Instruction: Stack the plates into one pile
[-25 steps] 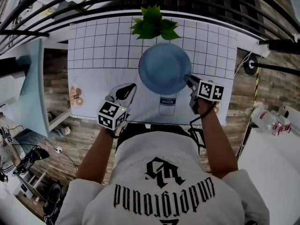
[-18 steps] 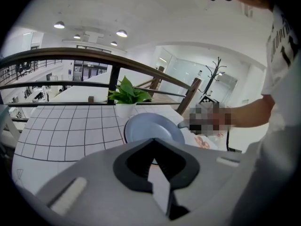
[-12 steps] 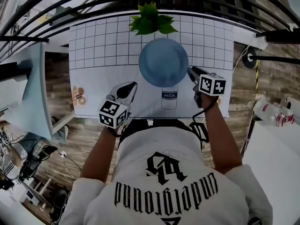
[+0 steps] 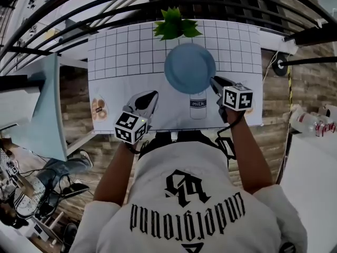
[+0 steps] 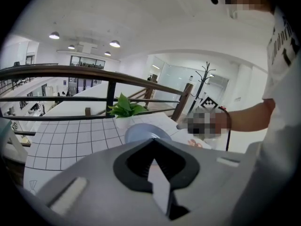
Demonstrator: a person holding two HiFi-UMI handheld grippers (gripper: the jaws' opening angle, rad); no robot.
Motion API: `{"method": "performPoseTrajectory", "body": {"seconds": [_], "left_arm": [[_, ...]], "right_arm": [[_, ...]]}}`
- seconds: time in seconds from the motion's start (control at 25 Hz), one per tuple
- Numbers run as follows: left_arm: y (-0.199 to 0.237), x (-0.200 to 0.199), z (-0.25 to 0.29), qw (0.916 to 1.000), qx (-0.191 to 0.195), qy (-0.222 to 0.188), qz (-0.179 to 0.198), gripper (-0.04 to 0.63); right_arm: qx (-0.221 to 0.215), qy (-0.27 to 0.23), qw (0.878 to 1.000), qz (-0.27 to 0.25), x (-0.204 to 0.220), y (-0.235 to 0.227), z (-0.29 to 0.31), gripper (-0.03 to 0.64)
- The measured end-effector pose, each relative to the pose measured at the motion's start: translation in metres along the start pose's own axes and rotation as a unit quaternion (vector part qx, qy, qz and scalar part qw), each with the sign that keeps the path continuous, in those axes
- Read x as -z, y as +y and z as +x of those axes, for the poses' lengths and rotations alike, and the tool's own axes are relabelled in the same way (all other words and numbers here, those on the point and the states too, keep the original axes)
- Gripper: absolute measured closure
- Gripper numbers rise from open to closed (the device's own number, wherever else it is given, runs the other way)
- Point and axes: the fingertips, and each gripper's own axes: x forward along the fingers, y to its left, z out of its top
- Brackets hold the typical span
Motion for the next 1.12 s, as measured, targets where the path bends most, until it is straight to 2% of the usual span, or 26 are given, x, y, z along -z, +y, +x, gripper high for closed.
{"method": "performPoseTrajectory", "body": {"seconds": [0.16, 0.36, 0.8, 1.12], "left_arm": [[-0.001, -0.014, -0.021, 0.9998, 0.001, -0.015, 0.015, 0.546], [-0.009, -0.038, -0.053, 0.9975, 0.018, -0.051, 0.045, 0.546], [-0.014, -0.073, -0.142, 0.9854, 0.053, -0.126, 0.102, 0.546], [-0.006, -0.073, -0.174, 0.9803, 0.083, -0.153, 0.094, 0.546]], "right_arm": [[-0.015, -0.021, 0.999, -0.037, -0.009, 0.042, -0.016, 0.542], [-0.035, -0.051, 0.995, -0.084, -0.014, 0.095, -0.036, 0.600], [-0.039, -0.107, 0.979, -0.172, -0.026, 0.212, -0.085, 0.614], [-0.015, -0.098, 0.979, -0.177, -0.003, 0.239, -0.092, 0.614]]}}
